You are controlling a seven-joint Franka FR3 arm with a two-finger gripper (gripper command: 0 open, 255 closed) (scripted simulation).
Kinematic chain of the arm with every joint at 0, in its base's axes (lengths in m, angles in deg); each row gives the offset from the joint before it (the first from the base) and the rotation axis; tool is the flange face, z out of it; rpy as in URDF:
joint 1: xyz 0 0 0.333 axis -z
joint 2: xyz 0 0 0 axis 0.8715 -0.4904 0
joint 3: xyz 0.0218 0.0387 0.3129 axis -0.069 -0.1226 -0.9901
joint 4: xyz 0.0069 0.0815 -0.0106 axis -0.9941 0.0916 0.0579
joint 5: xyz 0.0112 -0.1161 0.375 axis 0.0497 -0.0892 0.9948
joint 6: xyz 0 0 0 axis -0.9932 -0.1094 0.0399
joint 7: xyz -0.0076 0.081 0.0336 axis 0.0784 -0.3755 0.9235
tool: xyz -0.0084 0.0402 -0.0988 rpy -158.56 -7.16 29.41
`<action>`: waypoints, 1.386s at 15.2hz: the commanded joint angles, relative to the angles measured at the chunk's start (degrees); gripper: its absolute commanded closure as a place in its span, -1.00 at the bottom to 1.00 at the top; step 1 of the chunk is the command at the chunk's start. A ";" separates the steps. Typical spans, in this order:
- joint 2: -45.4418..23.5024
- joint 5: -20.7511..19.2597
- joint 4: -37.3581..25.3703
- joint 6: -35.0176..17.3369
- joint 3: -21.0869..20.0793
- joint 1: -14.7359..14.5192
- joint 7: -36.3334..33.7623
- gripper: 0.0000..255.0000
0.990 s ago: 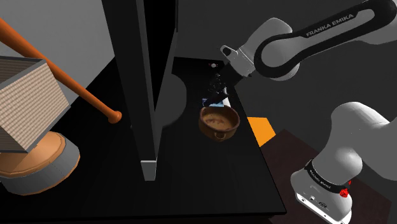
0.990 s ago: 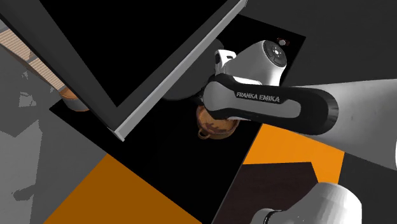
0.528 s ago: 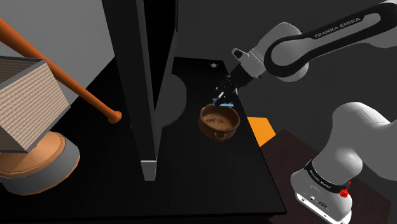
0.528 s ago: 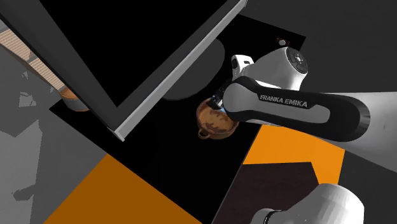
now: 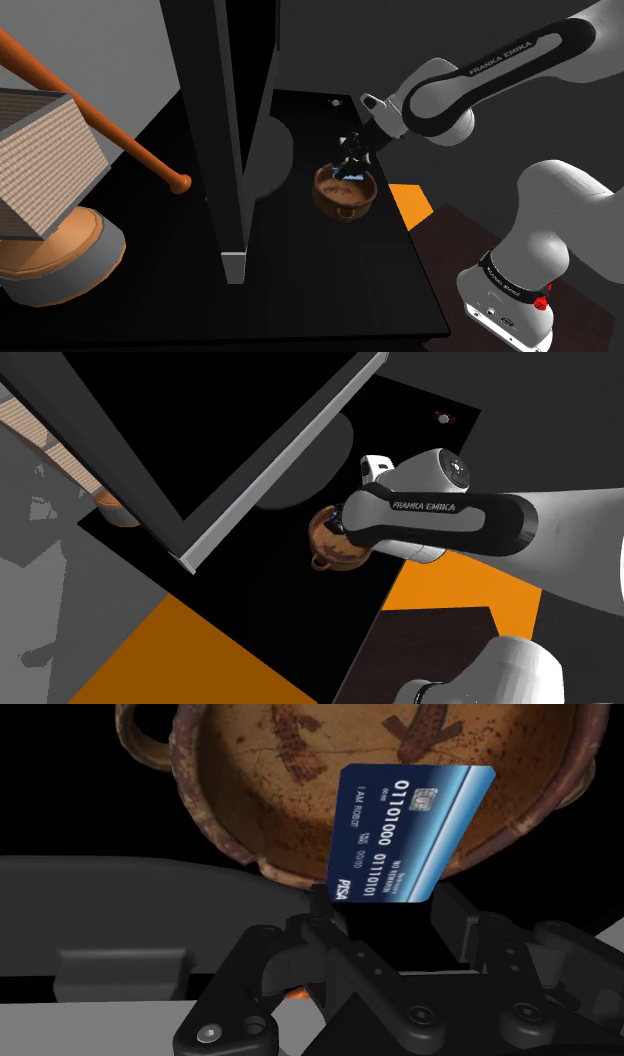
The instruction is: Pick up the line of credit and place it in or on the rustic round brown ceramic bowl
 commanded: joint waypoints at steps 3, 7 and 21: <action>-2.33 5.49 0.15 -3.33 5.86 -6.64 5.56 1.00; -3.20 8.20 0.09 -4.70 8.98 -10.22 8.20 1.00; 3.76 -2.85 2.73 1.74 -2.32 5.33 -0.43 -1.00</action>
